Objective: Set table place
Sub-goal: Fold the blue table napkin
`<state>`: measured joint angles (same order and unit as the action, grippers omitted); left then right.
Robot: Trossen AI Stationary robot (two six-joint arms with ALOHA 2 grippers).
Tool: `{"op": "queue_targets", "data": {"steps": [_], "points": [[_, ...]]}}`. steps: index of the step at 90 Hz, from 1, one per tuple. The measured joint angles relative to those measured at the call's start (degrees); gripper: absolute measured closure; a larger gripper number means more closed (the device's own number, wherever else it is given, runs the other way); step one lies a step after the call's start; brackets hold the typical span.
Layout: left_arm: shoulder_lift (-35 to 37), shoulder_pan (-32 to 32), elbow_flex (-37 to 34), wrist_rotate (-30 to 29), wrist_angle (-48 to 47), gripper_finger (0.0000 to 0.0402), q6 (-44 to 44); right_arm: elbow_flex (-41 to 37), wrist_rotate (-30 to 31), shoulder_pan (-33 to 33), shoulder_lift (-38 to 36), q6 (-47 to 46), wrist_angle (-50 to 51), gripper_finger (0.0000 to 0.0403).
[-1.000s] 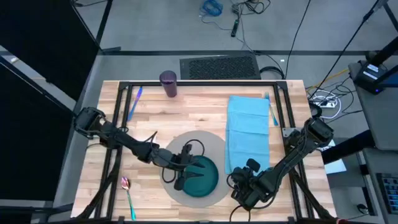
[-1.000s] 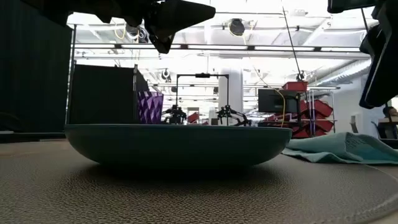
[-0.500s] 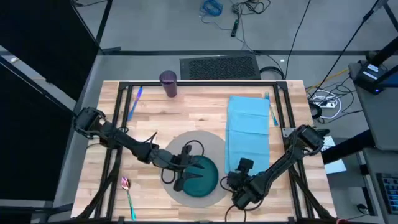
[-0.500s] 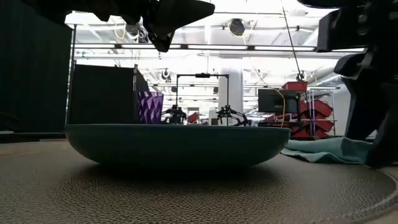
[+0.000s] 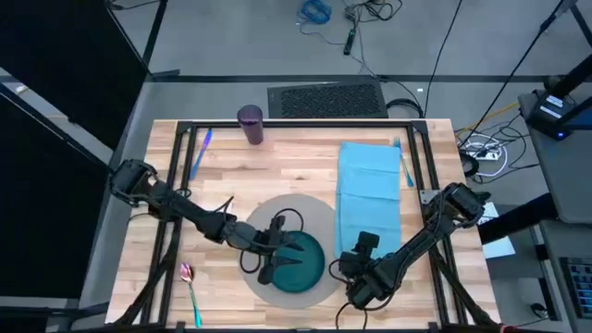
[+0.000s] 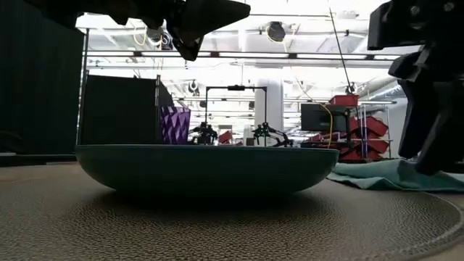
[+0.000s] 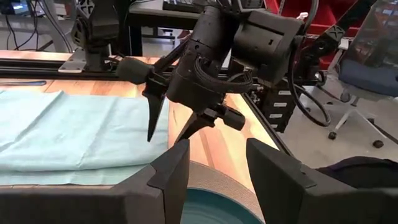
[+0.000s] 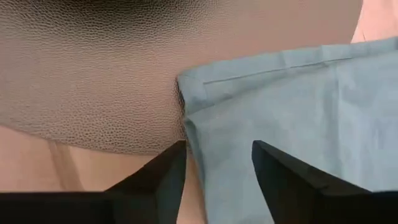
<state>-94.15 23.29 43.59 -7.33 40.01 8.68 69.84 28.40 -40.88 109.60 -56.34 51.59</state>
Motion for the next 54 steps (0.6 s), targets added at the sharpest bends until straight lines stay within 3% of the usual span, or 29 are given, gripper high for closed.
{"op": "queue_targets", "data": {"steps": [32,54], "points": [[0.0,0.0,0.0,0.0,0.0,0.0258,0.0,0.0,0.4,0.4,0.0,-0.2,0.0,0.0279],[0.0,0.0,0.0,0.0,0.0,0.0258,0.0,0.0,0.3,1.6,0.0,-1.0,0.0,0.0392]]}}
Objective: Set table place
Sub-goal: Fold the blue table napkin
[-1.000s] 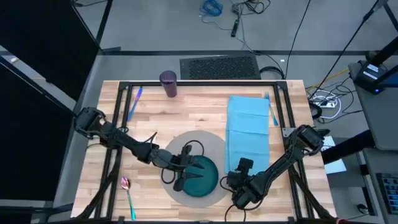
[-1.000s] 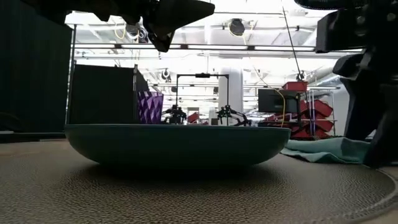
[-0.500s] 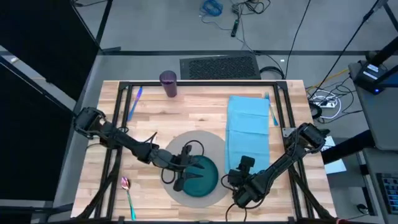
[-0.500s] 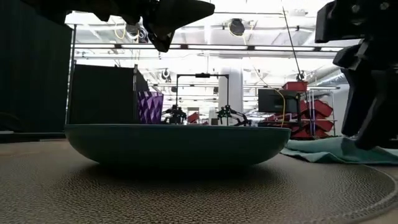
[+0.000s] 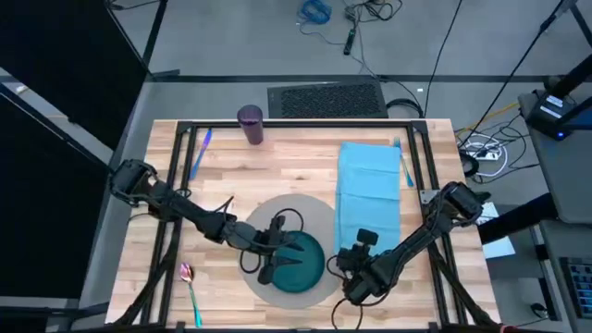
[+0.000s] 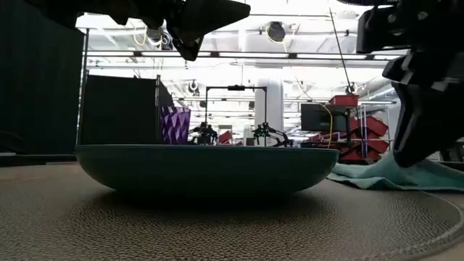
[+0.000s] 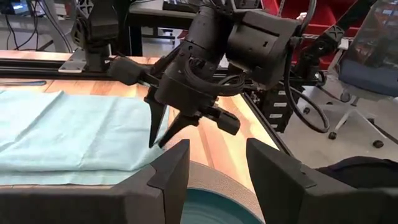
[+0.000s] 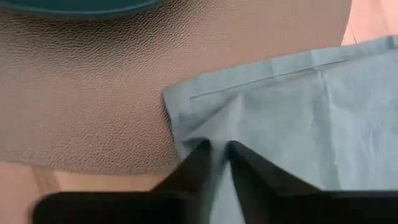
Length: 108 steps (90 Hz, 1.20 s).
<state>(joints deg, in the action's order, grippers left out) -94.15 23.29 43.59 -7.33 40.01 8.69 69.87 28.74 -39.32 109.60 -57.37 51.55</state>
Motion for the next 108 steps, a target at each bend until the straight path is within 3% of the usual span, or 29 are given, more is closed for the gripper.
{"op": "queue_targets", "data": {"steps": [15,46,81,93,108], "points": [[0.0,0.0,0.0,0.0,0.0,0.0258,0.0,0.0,2.2,-0.1,0.0,-3.2,1.5,0.0401],[0.0,0.0,0.0,0.0,0.0,0.0258,0.0,0.0,3.2,-1.5,-0.2,-22.6,17.3,0.0403],[0.0,0.0,0.0,0.0,-0.2,0.0258,0.0,0.0,-2.6,-3.4,-0.2,-36.4,25.5,0.0403],[0.0,0.0,0.0,0.0,-0.2,0.0258,0.0,0.0,-4.9,-3.8,-0.2,-37.1,24.5,0.0403],[0.0,0.0,0.0,0.0,-0.2,0.0258,0.0,0.0,-4.8,-3.5,-0.3,-28.3,14.3,0.0403]]}}
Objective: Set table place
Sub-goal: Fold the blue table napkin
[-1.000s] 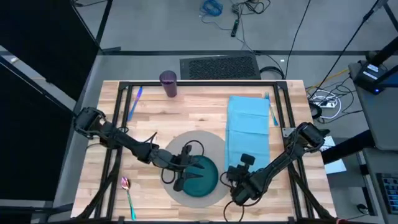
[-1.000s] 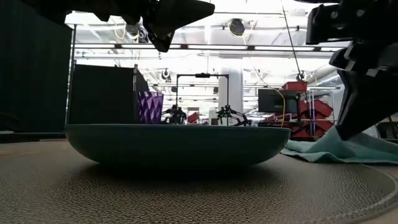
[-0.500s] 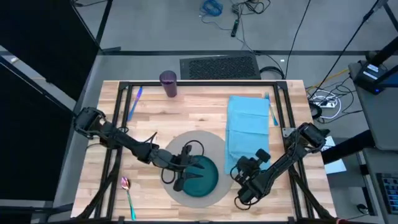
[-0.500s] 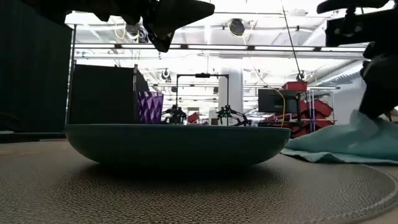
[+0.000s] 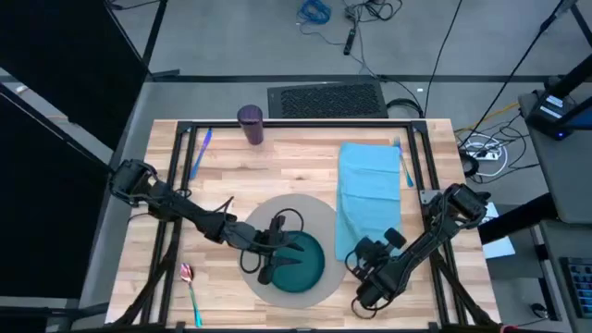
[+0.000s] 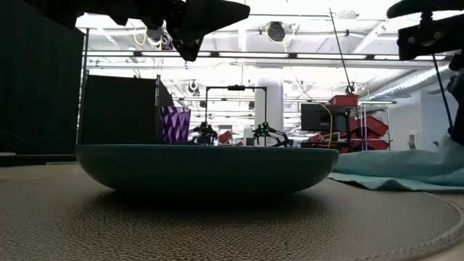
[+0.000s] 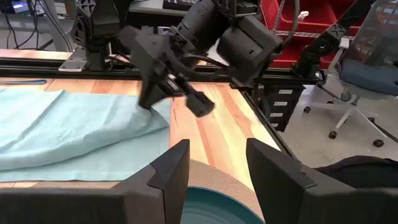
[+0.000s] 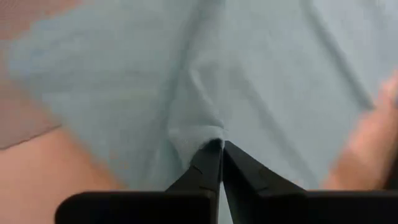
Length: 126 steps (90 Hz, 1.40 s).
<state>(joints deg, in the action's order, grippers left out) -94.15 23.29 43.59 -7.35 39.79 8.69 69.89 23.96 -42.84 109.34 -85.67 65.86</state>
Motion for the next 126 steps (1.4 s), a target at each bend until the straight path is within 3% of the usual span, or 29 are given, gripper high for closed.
{"op": "queue_targets", "data": {"steps": [22,46,77,113,126], "points": [[0.0,0.0,0.0,0.0,0.0,0.0258,0.0,0.0,-0.1,3.3,0.0,11.5,-13.0,0.0403],[0.0,0.0,0.0,0.0,0.0,0.0258,0.0,0.0,8.6,4.7,0.0,12.4,-13.3,0.0403],[0.0,0.0,0.0,0.0,0.0,0.0258,0.0,0.0,8.5,4.5,0.0,16.1,-17.0,0.0401],[0.0,0.0,0.0,0.0,0.0,0.0258,0.1,0.0,6.0,5.4,-0.2,25.4,-26.3,0.0334],[0.0,0.0,0.0,0.0,0.0,0.0258,1.3,3.7,5.9,6.6,-0.2,30.7,-25.9,0.031]]}}
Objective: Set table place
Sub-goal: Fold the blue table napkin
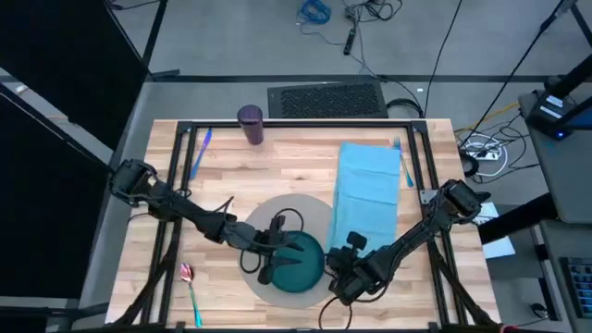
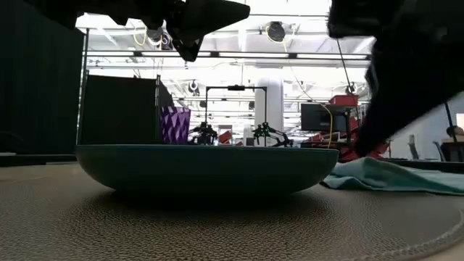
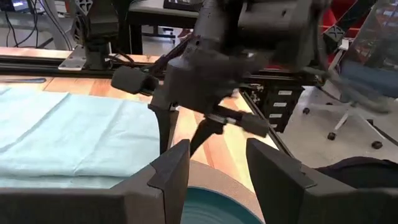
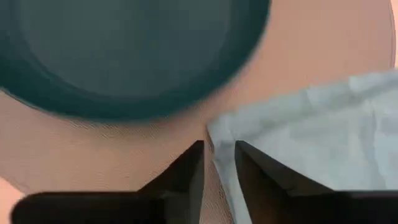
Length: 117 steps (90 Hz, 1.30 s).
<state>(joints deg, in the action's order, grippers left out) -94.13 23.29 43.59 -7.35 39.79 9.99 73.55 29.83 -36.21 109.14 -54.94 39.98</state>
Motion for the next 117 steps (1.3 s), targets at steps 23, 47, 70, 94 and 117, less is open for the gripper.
{"op": "queue_targets", "data": {"steps": [23,47,70,94,117], "points": [[0.0,1.1,0.0,0.0,-0.4,0.0258,0.2,7.3,0.5,-1.4,-0.1,-9.4,19.9,0.0314],[-0.1,2.9,0.0,-0.2,0.3,0.0258,0.2,6.3,-1.7,-8.5,-0.1,-22.2,32.7,0.0325],[-6.6,3.4,4.6,-0.3,0.7,0.0258,0.2,6.3,-9.0,-11.5,0.2,-31.9,37.7,0.0326],[-13.6,3.4,10.3,0.4,-0.4,0.0258,0.2,5.3,-14.2,-15.4,0.2,-44.7,44.1,0.0326],[-16.9,3.4,12.3,0.8,-0.4,0.0258,-0.3,2.3,-15.7,-18.7,0.2,-46.4,38.1,0.0325]]}}
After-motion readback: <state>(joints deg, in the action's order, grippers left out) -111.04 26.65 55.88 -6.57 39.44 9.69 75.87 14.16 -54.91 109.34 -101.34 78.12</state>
